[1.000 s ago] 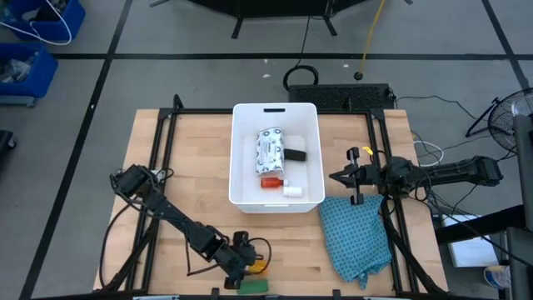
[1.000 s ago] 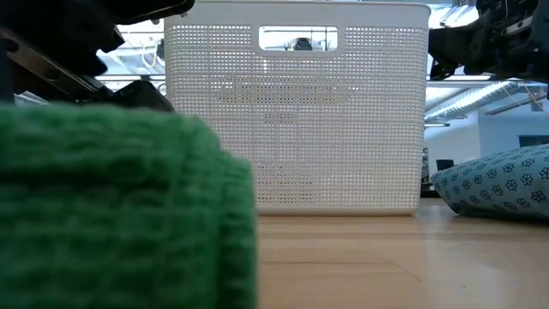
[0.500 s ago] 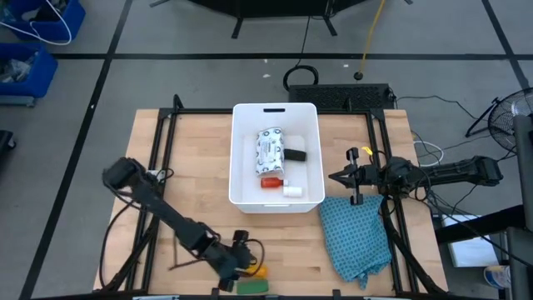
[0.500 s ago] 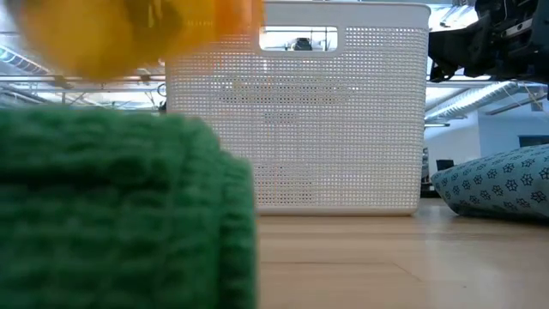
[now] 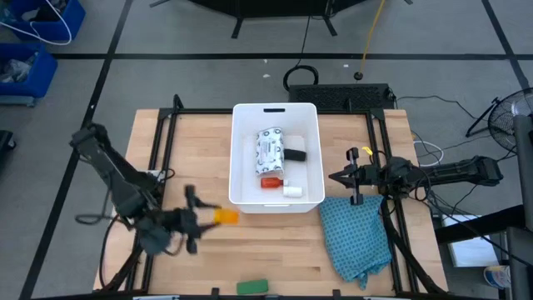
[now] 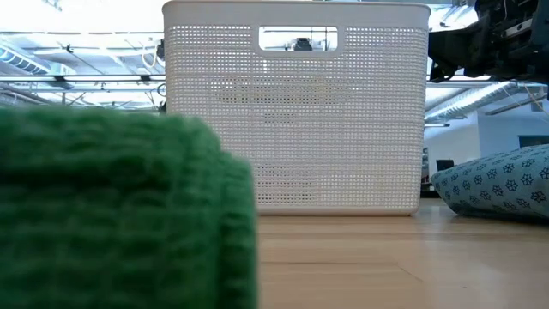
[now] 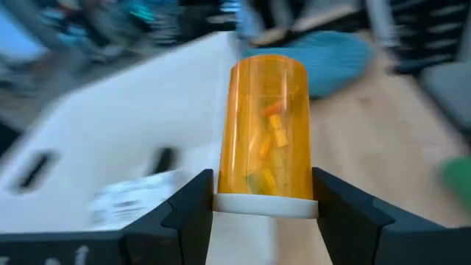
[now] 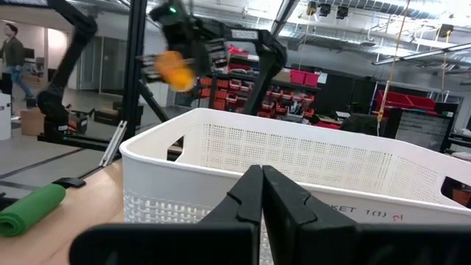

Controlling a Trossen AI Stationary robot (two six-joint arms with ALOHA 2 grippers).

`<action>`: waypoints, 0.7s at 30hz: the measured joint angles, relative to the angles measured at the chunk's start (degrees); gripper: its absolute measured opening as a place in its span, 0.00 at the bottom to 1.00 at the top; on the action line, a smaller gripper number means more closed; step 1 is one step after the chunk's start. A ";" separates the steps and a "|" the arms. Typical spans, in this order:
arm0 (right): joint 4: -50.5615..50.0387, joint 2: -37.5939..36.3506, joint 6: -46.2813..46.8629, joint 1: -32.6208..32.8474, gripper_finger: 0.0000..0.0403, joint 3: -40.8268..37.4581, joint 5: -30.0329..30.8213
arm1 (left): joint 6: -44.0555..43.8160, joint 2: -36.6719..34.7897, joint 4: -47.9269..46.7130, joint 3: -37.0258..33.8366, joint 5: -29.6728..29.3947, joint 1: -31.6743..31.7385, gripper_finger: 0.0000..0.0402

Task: Pick & place medical supplies in basket/bin
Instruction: Put the orange pill bottle into the white bin

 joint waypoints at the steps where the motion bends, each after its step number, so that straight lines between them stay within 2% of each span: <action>1: -0.02 0.00 0.16 0.00 0.00 0.00 0.00 | 0.33 -2.26 0.20 -2.04 -3.13 -0.20 0.50; 4: -0.20 0.00 1.23 -0.01 0.00 0.00 -0.04 | 2.39 -9.58 2.68 -9.04 -11.98 -0.91 0.50; 8: -1.15 -0.01 1.63 0.00 0.00 0.00 -0.11 | 5.37 -20.29 8.95 -18.37 -18.37 -1.24 0.50; 15: -4.93 0.00 2.16 0.00 0.00 0.00 -0.22 | 6.64 -35.24 19.59 -34.60 -21.47 1.86 0.51; 21: -3.51 0.25 6.15 0.11 0.00 0.00 -0.28 | 10.55 -40.85 33.15 -44.93 -21.26 4.06 0.50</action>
